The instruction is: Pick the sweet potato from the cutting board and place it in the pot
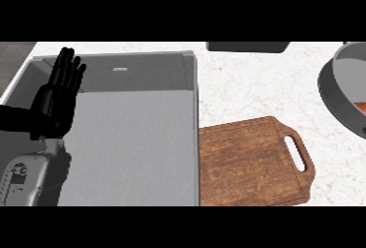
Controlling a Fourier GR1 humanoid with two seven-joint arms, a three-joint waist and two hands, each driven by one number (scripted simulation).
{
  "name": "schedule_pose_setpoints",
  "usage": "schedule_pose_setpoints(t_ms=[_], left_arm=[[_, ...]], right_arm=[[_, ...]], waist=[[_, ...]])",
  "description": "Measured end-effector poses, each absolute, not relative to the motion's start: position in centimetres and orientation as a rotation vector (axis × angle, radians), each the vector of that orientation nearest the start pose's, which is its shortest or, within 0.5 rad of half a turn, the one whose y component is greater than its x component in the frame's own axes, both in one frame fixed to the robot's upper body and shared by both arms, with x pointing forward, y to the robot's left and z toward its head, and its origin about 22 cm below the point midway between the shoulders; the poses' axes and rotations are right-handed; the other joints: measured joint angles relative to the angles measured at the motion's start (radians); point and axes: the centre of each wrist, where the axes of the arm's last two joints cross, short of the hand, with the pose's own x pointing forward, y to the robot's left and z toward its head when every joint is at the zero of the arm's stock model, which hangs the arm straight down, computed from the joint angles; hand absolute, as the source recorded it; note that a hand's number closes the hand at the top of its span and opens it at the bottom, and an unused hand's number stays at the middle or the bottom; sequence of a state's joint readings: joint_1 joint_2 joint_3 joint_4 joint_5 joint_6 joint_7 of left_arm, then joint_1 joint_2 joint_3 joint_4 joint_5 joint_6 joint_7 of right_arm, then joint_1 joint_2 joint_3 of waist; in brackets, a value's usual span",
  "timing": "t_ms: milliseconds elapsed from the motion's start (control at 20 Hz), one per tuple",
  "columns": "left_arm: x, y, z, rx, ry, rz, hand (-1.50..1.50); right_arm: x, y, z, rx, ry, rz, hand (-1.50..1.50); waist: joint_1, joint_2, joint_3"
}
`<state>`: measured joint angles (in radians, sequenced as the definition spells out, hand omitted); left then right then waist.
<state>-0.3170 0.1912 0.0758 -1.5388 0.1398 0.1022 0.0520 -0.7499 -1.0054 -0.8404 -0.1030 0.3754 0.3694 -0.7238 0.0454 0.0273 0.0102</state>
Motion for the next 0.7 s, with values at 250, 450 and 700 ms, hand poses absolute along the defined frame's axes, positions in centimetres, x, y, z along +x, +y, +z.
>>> schedule_pose_setpoints(t_ms=[250,450,700], left_arm=[[31.0,25.5,8.5,0.059,-1.792,0.033,0.0],[31.0,25.5,8.6,0.056,-1.797,0.033,0.0],[31.0,25.7,8.7,0.055,-1.796,0.039,0.0]], right_arm=[[24.7,-59.8,14.0,-0.618,-1.812,-0.105,-1.5],[23.2,-60.8,14.7,-0.642,-1.811,-0.133,-1.5],[21.4,-61.8,15.1,-0.664,-1.801,-0.147,-1.5]], waist=[[-0.002,0.004,0.002],[-0.001,0.004,0.004],[-0.005,0.004,0.006]])
